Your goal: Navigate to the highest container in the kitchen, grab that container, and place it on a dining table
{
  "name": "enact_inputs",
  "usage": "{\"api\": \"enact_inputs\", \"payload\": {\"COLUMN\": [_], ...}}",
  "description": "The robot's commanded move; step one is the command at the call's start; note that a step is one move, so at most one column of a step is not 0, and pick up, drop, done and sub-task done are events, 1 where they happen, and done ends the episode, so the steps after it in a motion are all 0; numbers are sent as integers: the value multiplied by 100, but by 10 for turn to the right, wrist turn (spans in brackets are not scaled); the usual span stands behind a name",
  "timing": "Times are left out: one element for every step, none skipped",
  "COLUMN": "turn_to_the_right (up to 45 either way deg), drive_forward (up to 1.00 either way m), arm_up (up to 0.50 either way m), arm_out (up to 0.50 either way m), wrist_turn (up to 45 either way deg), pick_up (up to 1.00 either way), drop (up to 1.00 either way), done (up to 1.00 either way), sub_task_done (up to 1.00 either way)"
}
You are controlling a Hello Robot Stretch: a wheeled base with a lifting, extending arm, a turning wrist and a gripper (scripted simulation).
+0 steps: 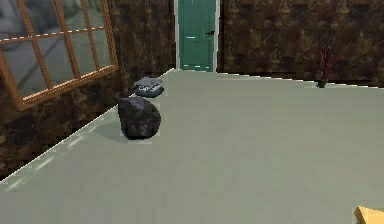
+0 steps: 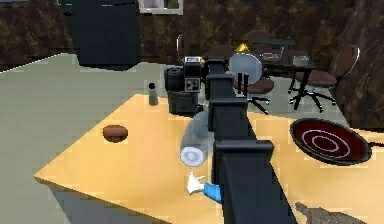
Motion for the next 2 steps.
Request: {"api": "enact_inputs", "payload": {"turn_to_the_right": [0,0], "drive_forward": [0,0], "arm_up": [-12,0], "arm_out": [0,0], "wrist_turn": [0,0], "pick_up": [0,100], "drop": [0,0], "done": [0,0], "sub_task_done": [0,0]}}
